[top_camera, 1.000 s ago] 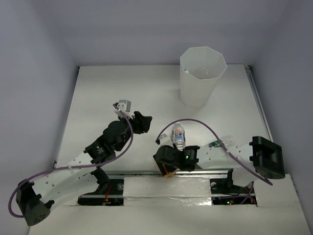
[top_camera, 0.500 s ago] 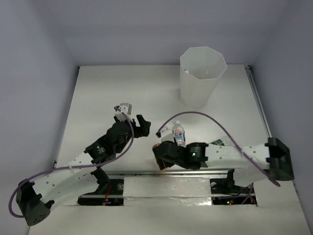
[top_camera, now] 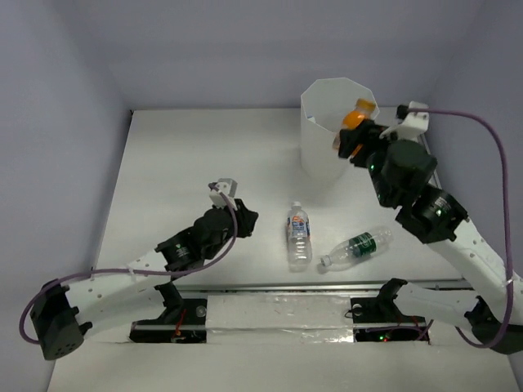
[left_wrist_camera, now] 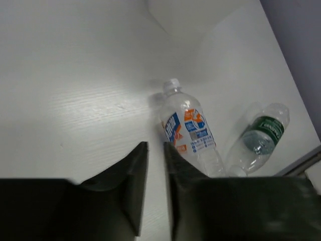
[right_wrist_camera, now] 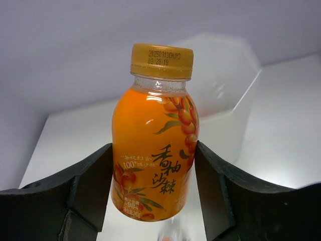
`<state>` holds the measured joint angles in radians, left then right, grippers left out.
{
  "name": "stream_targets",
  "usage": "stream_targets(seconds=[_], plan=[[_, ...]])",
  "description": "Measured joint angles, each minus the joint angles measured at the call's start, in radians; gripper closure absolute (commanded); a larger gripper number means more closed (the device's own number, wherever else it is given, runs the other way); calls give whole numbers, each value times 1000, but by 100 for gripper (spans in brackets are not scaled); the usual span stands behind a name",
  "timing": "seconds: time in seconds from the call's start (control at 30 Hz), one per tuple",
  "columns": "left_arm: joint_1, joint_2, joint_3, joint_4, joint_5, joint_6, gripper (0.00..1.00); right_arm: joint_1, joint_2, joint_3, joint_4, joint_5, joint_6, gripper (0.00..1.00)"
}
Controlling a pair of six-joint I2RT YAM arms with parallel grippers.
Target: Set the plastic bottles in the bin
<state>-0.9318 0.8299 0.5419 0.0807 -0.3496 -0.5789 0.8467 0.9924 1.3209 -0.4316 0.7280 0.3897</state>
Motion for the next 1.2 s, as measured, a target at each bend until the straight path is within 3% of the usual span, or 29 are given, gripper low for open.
stream_targets(seconds=[0.07, 0.17, 0.27, 0.3, 0.4, 0.63, 0.67, 0.8, 1.0, 1.2], plan=[[-55, 64, 0, 38, 2, -15, 92, -108, 45, 56, 58, -7, -59, 52], [-107, 165, 0, 94, 8, -28, 91, -246, 142, 156, 137, -33, -130, 52], [-132, 251, 0, 145, 12, -40, 65, -365, 259, 237, 188, -88, -172, 51], [-137, 274, 0, 163, 16, -43, 43, -391, 294, 258, 200, -103, -183, 51], [-148, 329, 1, 211, 35, -53, 19, -455, 422, 344, 211, -143, -216, 51], [-182, 493, 82, 252, 51, -49, 10, -494, 640, 473, 193, -228, -244, 40], [-186, 522, 98, 255, 51, -48, 9, -494, 653, 473, 181, -243, -243, 31], [-195, 614, 143, 266, 51, -41, 7, -494, 663, 462, 167, -271, -232, 12], [-201, 678, 204, 263, 41, -18, 4, -494, 584, 378, 175, -310, -207, 10], [-201, 767, 312, 247, -4, 14, 4, -494, 393, 148, 231, -394, -129, 10]])
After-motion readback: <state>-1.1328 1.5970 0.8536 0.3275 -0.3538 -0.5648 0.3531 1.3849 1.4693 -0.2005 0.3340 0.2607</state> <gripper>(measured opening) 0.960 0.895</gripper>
